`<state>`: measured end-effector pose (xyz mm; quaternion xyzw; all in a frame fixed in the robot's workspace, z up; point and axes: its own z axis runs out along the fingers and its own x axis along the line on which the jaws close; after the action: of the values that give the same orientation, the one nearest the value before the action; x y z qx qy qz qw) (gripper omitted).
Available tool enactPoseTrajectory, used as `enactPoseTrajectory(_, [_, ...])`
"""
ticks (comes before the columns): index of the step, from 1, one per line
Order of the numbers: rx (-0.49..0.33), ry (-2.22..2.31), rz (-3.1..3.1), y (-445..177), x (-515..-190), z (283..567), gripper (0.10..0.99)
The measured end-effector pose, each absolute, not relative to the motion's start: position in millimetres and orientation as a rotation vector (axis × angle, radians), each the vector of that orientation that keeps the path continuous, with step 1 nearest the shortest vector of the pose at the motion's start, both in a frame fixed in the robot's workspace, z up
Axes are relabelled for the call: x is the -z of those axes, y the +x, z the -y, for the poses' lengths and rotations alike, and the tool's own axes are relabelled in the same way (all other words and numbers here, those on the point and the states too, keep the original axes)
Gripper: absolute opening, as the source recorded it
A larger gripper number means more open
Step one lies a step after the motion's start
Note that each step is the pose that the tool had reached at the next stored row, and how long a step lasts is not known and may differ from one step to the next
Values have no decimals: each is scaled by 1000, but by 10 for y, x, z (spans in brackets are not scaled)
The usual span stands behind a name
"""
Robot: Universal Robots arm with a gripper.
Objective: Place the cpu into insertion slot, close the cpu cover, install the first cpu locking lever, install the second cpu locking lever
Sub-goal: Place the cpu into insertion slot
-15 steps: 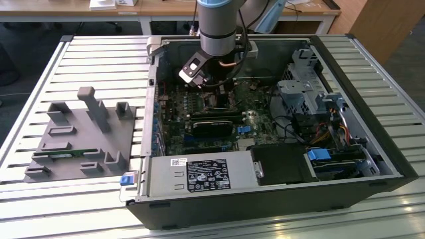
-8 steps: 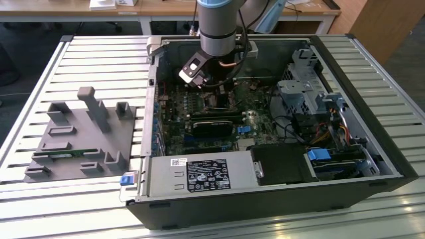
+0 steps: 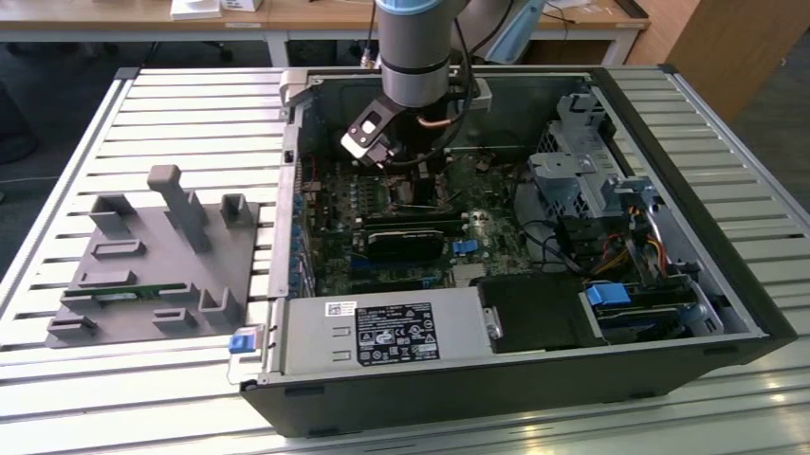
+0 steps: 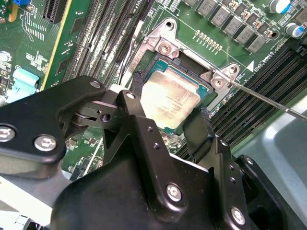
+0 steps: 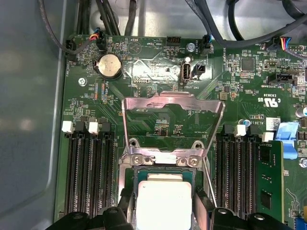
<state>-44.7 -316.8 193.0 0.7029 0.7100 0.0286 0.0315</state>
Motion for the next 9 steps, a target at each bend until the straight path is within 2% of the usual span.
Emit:
enactPoseTrajectory(6, [-88,2165,-2187,-447,-2029,3167,612])
enactPoseTrajectory(7, [-88,2165,-2187,-447,-2046,3167,600])
enactPoseTrajectory(8, [-88,2165,-2187,-447,-2052,3167,537])
enactPoseTrajectory(9, [-88,2165,-2187,-447,-2055,3167,537])
